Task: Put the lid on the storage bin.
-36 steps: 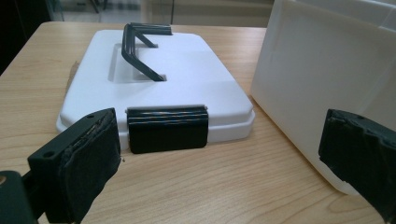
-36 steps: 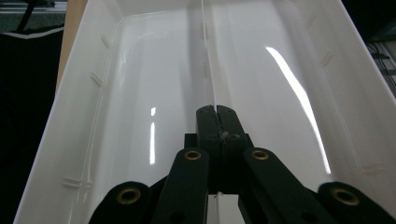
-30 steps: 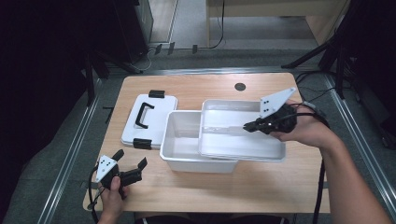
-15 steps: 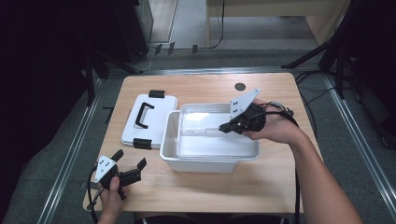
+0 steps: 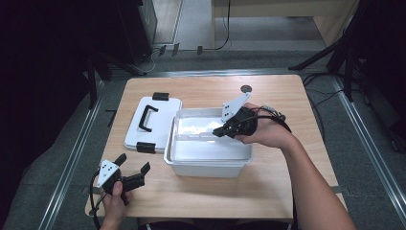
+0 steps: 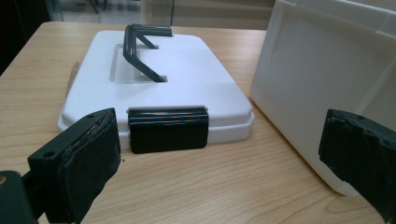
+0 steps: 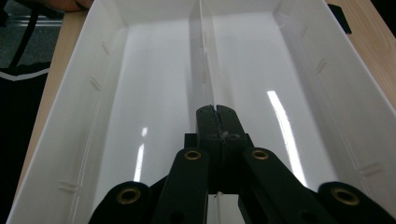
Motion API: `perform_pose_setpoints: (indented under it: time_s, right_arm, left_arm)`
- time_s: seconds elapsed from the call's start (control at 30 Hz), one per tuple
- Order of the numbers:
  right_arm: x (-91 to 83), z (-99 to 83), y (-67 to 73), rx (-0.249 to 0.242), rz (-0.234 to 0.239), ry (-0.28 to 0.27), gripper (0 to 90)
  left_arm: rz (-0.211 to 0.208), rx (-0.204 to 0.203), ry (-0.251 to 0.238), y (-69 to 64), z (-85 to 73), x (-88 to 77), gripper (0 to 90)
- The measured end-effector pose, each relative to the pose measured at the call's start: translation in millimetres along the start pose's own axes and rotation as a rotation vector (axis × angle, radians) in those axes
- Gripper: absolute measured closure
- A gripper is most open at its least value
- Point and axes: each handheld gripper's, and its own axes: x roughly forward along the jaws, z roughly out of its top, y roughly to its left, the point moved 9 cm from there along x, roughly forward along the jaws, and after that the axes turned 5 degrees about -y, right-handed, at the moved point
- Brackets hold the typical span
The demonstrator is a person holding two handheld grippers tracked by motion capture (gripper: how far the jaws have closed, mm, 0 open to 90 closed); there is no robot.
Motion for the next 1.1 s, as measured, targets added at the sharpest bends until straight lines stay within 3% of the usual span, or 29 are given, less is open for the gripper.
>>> perform_pose_setpoints:
  time_s: [0.43, 0.77, 0.8, 0.87, 0.9, 1.0, 1.1]
  right_arm:
    - [14.3, 3.1, -0.3, 0.029, -0.007, -0.018, 90.0]
    - [22.9, -2.2, -0.6, 0.036, -0.021, 0.021, 88.7]
    - [23.1, -2.6, -0.6, 0.041, -0.02, 0.02, 86.2]
    - [21.7, -0.6, 0.7, 0.077, 0.002, 0.0, 67.0]
    - [21.7, -0.6, 0.7, 0.077, 0.002, 0.0, 67.0]
    - [19.2, 0.4, 1.4, 0.075, -0.016, 0.009, 54.1]
    - [13.5, 2.3, 1.9, 0.086, -0.028, 0.0, 47.3]
  left_arm:
    - [-0.003, 0.001, -0.002, -0.7, 0.1, 0.3, 0.0]
    - [-0.003, 0.002, -0.001, -1.1, 0.1, 0.7, 0.0]
    - [-0.003, 0.0, -0.002, -1.2, 0.0, 0.8, 0.0]
    - [-0.008, -0.002, 0.004, -1.2, -0.4, 0.9, 0.0]
    - [-0.009, -0.005, 0.004, -1.0, -0.3, 0.8, 0.0]
    - [-0.006, -0.012, 0.003, 0.3, 0.5, 0.5, 0.0]
    - [0.0, -0.022, 0.017, 1.6, -0.2, 1.4, 0.0]
